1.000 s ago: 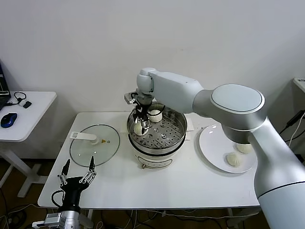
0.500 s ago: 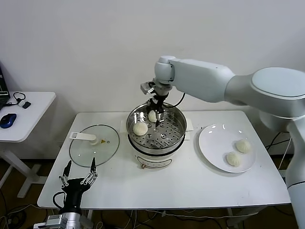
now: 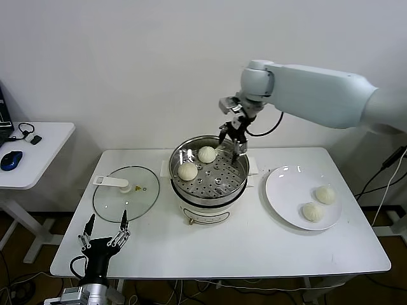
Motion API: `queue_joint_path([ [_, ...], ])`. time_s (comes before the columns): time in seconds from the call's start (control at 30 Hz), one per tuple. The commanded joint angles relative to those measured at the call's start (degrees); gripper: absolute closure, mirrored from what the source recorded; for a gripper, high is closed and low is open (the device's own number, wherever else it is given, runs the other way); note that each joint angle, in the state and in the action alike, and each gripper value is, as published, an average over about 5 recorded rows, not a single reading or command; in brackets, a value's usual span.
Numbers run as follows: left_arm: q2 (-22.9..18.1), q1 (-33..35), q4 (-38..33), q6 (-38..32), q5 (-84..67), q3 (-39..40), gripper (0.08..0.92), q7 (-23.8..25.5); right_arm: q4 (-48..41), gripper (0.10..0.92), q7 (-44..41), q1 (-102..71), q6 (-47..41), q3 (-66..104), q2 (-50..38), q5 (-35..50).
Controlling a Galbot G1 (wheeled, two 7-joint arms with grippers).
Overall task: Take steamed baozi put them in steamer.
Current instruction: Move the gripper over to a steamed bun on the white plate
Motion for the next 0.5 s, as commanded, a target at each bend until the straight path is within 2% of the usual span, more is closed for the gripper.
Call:
queue_joint_path([
  [0.03, -0.11, 0.07, 0.23, 0.08, -0.03, 0.32, 0.177, -0.19, 10.65, 0.203, -0.23, 4.69, 0.76, -4.44, -18.44, -2.29],
  [0.23, -0.17, 0.16, 0.07, 0.25, 0.03, 0.34, 0.177, -0.25, 12.09, 0.203, -0.43, 0.09, 2.02, -2.61, -26.57, -8.63],
  [0.5, -0.35, 0.59, -0.16, 0.22, 0.11, 0.27, 0.177, -0.32, 6.93, 0.203, -0.93, -12.27, 4.43, 4.65, -31.07, -17.7],
])
